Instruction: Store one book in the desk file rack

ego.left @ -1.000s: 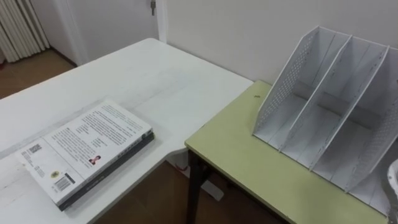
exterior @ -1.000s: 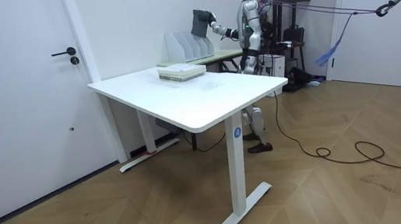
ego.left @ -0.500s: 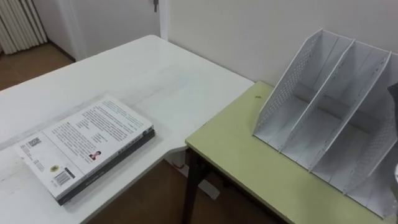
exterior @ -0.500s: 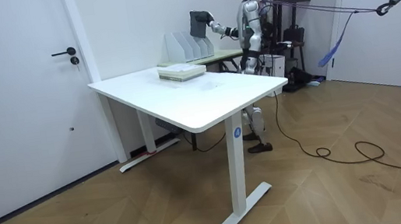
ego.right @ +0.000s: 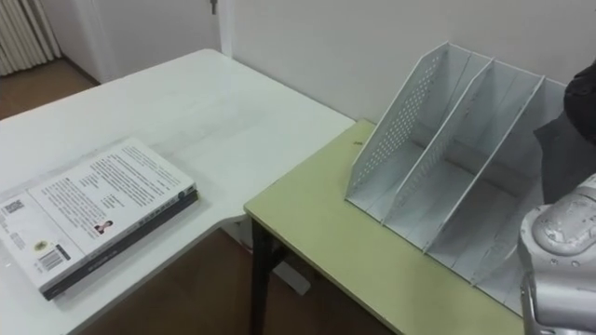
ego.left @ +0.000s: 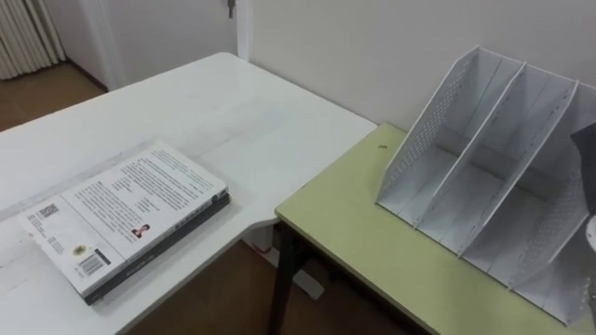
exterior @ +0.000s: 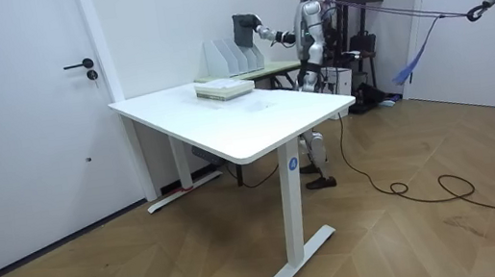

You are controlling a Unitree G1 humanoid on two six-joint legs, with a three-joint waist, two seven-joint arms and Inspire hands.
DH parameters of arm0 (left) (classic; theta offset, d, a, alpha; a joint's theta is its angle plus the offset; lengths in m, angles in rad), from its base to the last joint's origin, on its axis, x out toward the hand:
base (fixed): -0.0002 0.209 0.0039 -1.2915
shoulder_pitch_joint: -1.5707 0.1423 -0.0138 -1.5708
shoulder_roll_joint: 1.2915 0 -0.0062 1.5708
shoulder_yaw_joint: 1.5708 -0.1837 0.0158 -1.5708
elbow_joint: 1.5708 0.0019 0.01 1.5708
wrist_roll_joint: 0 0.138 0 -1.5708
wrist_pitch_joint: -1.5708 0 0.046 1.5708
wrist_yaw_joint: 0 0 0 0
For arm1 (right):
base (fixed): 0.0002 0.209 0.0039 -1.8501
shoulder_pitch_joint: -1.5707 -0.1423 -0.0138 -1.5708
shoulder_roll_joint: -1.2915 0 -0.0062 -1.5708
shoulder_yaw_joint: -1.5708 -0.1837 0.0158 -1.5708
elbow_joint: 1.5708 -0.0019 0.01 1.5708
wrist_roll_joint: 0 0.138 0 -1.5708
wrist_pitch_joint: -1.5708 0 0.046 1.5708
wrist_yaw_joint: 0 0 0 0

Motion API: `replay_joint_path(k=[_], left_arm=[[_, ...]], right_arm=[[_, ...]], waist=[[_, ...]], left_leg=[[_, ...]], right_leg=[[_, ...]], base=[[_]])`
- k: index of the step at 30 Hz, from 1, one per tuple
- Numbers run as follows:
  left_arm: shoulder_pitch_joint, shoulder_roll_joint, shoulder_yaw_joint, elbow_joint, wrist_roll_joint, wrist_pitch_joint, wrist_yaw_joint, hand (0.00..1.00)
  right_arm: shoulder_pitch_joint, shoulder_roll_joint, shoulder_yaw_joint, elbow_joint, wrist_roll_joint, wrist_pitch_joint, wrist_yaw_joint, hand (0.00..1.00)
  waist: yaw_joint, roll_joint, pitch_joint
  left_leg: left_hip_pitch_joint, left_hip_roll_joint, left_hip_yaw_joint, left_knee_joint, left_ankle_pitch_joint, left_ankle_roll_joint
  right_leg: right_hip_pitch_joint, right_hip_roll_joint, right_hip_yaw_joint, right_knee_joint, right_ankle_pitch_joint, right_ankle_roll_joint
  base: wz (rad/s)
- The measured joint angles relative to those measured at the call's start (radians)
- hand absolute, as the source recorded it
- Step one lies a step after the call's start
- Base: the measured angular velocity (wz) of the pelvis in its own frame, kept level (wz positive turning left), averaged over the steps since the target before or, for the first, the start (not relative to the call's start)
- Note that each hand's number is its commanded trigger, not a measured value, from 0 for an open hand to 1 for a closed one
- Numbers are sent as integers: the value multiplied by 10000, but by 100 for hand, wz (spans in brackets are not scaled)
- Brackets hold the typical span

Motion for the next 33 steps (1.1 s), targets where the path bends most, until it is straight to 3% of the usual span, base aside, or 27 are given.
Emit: replay_joint_path(k=[6, 10, 15, 20, 27, 33], left_arm=[[-9, 24, -9, -64, 57, 197, -256, 0], [-15, 24, -1, -75, 65, 244, -355, 0], [2, 26, 4, -275, 261, 310, -347, 0], [8, 52, 10, -497, 380, 622, -330, 0], [31, 139, 66, -868, 746, 929, -311, 0], [29, 194, 49, -945, 814, 1086, -224, 0]], right_arm=[[-310, -81, -3, 372, 16, 19, 3, 100], [-492, -344, -18, 659, 376, 44, 111, 100], [-839, -695, -53, 958, 1320, 392, 383, 100], [-1269, -1058, -51, 1615, 1781, 801, 379, 100], [-1273, -1121, -15, 1616, 1802, 1251, 519, 100], [-1276, -1168, 195, 1624, 2194, 1635, 799, 100]], waist=[[-12, 140, -62], [-42, 206, -47], [-57, 204, -56], [-53, 175, -80], [-15, 75, -151], [62, 23, -147]], left_leg=[[-149, -3, 0, 39, -3, -2], [-170, 2, -18, 31, -3, -1], [-206, -1, -15, 2, -2, -1], [-220, 0, -8, 1, -1, -1], [-208, 1, -12, 28, 1, -1], [-146, 7, -25, 53, 7, 2]], right_leg=[[18, 30, -16, -179, 63, -7], [-1, 21, -53, -174, 82, -1], [-43, 25, -67, -175, 83, -1], [-47, 22, -96, -183, 84, 0], [-29, 22, -113, -184, 86, -3], [12, 16, -120, -183, 96, -14]], base=[[0], [0], [0], [0], [0], [0]])
